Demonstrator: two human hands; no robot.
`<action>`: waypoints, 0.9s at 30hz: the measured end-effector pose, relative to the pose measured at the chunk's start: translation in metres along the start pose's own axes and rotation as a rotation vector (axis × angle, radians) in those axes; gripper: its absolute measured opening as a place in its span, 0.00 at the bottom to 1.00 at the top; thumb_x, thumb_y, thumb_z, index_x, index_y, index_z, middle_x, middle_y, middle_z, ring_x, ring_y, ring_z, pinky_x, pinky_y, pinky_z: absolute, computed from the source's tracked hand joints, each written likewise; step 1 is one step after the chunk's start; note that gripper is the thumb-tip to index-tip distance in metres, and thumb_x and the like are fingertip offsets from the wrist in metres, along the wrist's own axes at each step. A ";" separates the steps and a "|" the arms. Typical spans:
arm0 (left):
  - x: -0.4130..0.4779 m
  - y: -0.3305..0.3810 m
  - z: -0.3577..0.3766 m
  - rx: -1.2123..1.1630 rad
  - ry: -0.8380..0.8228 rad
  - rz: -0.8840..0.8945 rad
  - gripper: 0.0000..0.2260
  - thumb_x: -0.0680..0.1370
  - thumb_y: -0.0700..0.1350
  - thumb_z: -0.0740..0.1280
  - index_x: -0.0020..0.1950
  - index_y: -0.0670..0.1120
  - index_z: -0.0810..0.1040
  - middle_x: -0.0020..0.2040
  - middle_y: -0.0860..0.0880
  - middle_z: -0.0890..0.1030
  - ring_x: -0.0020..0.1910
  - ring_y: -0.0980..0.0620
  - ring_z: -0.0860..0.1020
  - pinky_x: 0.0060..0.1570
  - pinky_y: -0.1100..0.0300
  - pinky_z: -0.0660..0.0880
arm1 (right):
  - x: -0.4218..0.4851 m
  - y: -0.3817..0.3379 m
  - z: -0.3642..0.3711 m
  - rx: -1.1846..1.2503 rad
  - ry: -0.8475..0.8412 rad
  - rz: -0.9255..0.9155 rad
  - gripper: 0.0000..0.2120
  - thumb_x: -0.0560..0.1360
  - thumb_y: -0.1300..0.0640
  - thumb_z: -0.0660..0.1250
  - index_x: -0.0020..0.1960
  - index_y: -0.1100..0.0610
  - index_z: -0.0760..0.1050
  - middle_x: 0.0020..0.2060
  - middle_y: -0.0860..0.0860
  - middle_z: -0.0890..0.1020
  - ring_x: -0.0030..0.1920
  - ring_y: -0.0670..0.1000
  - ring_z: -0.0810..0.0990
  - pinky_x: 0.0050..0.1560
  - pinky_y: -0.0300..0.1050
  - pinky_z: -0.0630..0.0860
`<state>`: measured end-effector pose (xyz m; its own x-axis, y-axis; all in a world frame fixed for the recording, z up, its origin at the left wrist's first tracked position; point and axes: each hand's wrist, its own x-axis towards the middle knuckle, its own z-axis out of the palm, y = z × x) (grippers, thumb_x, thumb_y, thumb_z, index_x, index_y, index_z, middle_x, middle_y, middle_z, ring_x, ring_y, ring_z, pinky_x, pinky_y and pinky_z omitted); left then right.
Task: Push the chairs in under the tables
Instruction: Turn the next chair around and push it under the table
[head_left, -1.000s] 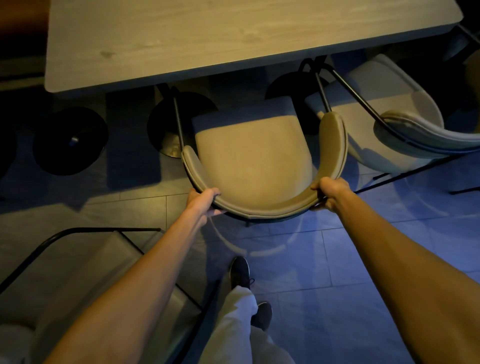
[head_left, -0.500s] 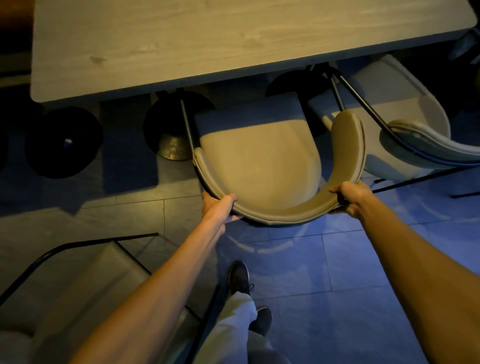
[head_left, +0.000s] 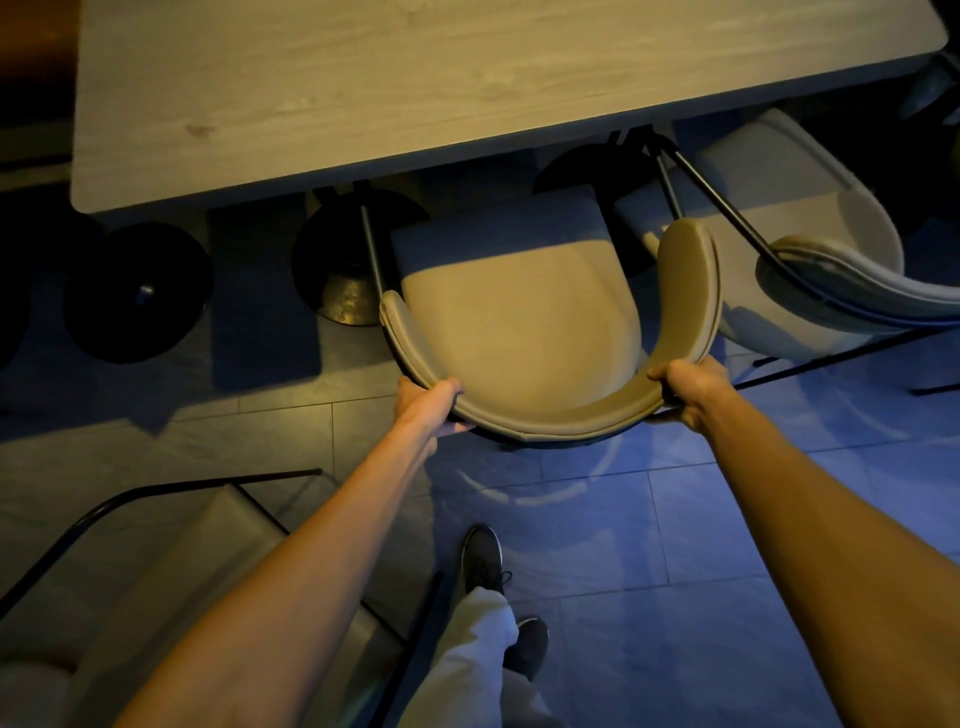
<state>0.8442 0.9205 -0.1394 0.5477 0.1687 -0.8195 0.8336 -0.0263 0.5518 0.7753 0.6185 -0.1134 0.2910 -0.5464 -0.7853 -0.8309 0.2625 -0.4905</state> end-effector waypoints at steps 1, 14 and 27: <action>0.000 -0.001 0.001 0.000 0.007 0.004 0.25 0.72 0.35 0.71 0.67 0.40 0.69 0.59 0.38 0.79 0.47 0.43 0.82 0.27 0.53 0.80 | 0.000 0.000 0.000 -0.004 -0.002 0.001 0.13 0.76 0.69 0.67 0.58 0.59 0.71 0.51 0.63 0.81 0.48 0.63 0.83 0.40 0.66 0.81; -0.014 -0.012 -0.004 -0.096 -0.033 0.028 0.35 0.70 0.45 0.75 0.74 0.50 0.65 0.64 0.46 0.77 0.56 0.42 0.81 0.36 0.49 0.83 | 0.005 0.041 0.008 -0.062 -0.002 -0.084 0.29 0.68 0.46 0.73 0.64 0.59 0.72 0.58 0.61 0.78 0.54 0.63 0.80 0.29 0.57 0.82; -0.132 -0.067 -0.025 -0.092 -0.037 0.082 0.22 0.86 0.55 0.55 0.78 0.49 0.62 0.70 0.41 0.71 0.55 0.43 0.78 0.40 0.52 0.80 | -0.108 0.056 0.008 -0.534 -0.233 -0.298 0.14 0.73 0.50 0.66 0.50 0.61 0.79 0.42 0.55 0.81 0.46 0.62 0.85 0.49 0.60 0.83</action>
<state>0.7143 0.9245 -0.0646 0.6174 0.1336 -0.7752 0.7768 0.0518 0.6276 0.7007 0.6990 -0.0591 0.5901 -0.3323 -0.7357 -0.8028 -0.3374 -0.4916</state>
